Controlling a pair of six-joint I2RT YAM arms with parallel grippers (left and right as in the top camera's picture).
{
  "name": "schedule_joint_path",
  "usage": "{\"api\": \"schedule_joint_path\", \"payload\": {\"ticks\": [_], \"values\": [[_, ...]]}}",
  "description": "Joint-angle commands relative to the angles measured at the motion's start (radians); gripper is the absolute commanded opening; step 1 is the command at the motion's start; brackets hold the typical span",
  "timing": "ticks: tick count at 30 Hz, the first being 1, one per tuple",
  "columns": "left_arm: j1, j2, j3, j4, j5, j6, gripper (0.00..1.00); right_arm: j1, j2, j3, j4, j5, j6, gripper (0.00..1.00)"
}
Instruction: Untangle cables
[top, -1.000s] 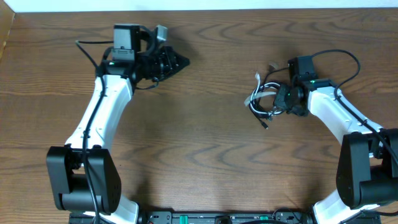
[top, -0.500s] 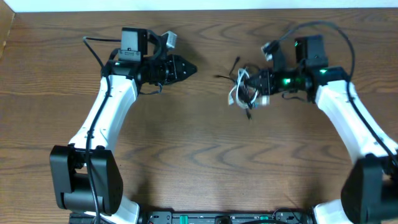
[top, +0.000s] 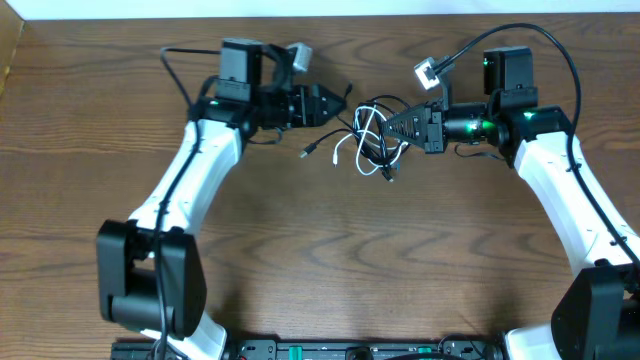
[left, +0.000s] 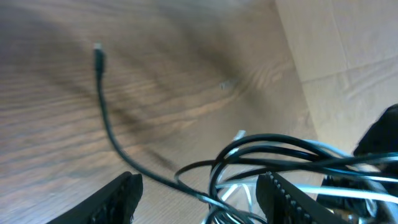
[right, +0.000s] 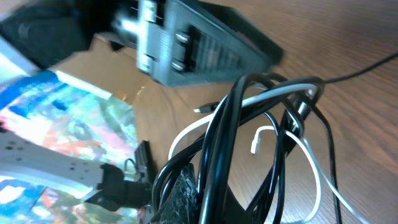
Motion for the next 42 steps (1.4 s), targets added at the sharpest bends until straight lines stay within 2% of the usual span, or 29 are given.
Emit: {"api": "schedule_joint_path", "payload": {"ticks": [1, 7, 12, 14, 19, 20, 21, 22, 25, 28, 33, 34, 35, 38, 39, 42], "values": [[-0.032, 0.045, 0.01, 0.044, 0.022, -0.002, 0.64, -0.017, 0.001, 0.006, 0.003, -0.121, -0.019, 0.01], [-0.113, 0.097, 0.01, 0.064, 0.039, -0.001, 0.52, -0.022, 0.001, 0.006, 0.003, -0.127, -0.018, 0.01], [-0.174, 0.127, 0.01, 0.064, 0.043, -0.002, 0.48, -0.022, 0.001, 0.006, 0.003, -0.127, -0.017, 0.01], [-0.203, 0.14, 0.01, 0.071, 0.043, -0.01, 0.44, -0.022, 0.001, 0.006, 0.004, -0.127, -0.014, 0.01], [-0.256, 0.178, 0.01, 0.169, 0.044, -0.123, 0.43, -0.022, 0.001, 0.006, 0.018, -0.126, -0.006, 0.01], [-0.262, 0.182, 0.01, 0.187, 0.043, -0.126, 0.42, -0.022, 0.001, 0.006, 0.02, -0.126, -0.003, 0.01], [-0.264, 0.186, 0.01, 0.203, 0.042, -0.126, 0.37, -0.022, 0.001, 0.006, 0.02, -0.126, -0.003, 0.01], [-0.264, 0.189, 0.01, 0.22, 0.006, -0.143, 0.26, -0.023, 0.001, 0.006, 0.025, -0.126, 0.007, 0.01], [-0.262, 0.191, 0.01, 0.215, -0.178, -0.182, 0.15, -0.036, 0.001, 0.006, 0.044, -0.126, 0.047, 0.01], [-0.262, 0.199, 0.01, 0.213, -0.293, -0.238, 0.15, -0.061, 0.0, 0.006, 0.101, -0.126, 0.127, 0.01], [-0.264, 0.236, 0.01, 0.213, -0.325, -0.279, 0.15, -0.1, -0.026, 0.006, 0.238, -0.13, 0.262, 0.01], [-0.264, 0.246, 0.01, 0.212, -0.325, -0.278, 0.13, -0.108, -0.043, 0.006, 0.277, -0.13, 0.298, 0.01], [-0.264, 0.26, 0.01, 0.208, -0.337, -0.272, 0.08, -0.115, -0.059, 0.006, 0.309, -0.13, 0.33, 0.01], [-0.263, 0.278, 0.01, 0.171, -0.4, -0.161, 0.07, -0.144, -0.104, 0.006, 0.378, -0.13, 0.453, 0.01], [-0.259, 0.279, 0.01, 0.112, -0.501, -0.116, 0.07, -0.169, -0.131, 0.006, 0.39, -0.13, 0.488, 0.01], [-0.24, 0.278, 0.01, 0.043, -0.597, -0.06, 0.07, -0.233, -0.168, 0.006, 0.381, -0.127, 0.524, 0.01]]}}
